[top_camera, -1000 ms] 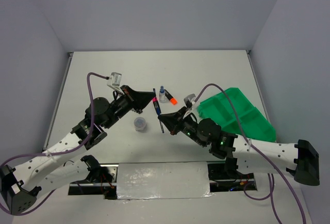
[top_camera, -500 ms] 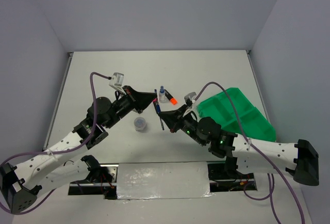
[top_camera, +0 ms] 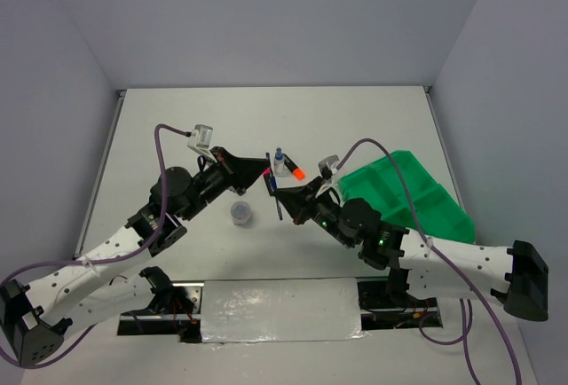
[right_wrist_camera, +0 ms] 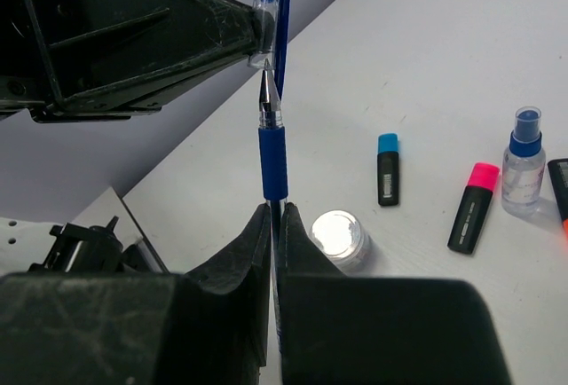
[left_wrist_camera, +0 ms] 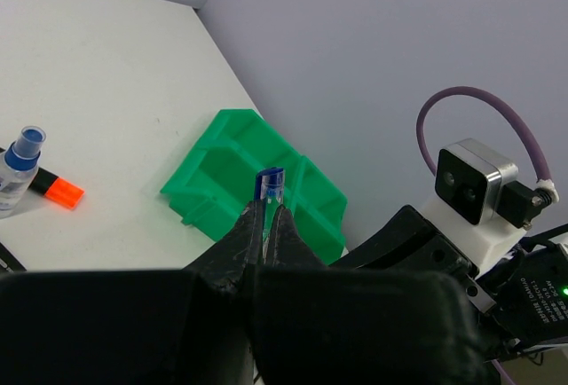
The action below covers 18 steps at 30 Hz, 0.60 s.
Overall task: Sort the stationery into containers
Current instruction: Close the pen cap on the pen.
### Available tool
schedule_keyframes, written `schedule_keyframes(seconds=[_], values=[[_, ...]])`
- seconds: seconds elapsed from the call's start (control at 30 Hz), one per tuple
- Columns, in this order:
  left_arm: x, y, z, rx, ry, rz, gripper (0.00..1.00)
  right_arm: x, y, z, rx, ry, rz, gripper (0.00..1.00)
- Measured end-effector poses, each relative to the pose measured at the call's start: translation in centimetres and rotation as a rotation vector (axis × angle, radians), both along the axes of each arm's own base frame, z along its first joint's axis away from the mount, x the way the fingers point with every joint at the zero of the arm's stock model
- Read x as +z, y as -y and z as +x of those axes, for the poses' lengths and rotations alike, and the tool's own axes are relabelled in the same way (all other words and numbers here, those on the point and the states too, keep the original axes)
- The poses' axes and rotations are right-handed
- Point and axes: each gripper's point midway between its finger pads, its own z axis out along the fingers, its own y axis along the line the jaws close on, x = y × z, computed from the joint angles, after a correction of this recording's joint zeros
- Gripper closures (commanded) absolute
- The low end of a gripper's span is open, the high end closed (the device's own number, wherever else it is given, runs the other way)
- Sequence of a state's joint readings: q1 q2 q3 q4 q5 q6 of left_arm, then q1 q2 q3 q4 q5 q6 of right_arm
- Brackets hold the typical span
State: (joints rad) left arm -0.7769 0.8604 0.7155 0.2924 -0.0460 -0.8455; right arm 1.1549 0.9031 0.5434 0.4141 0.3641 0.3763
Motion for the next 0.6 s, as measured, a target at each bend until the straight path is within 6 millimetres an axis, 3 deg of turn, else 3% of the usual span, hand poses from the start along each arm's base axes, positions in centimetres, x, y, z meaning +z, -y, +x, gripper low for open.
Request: schedule_keyframes(seconds=[0.6], values=[[1.4,-0.1,0.1,0.007,0.048,-0.036,1.0,2.0,-0.6,1.0,0.006,0.012,0.005,1.0]])
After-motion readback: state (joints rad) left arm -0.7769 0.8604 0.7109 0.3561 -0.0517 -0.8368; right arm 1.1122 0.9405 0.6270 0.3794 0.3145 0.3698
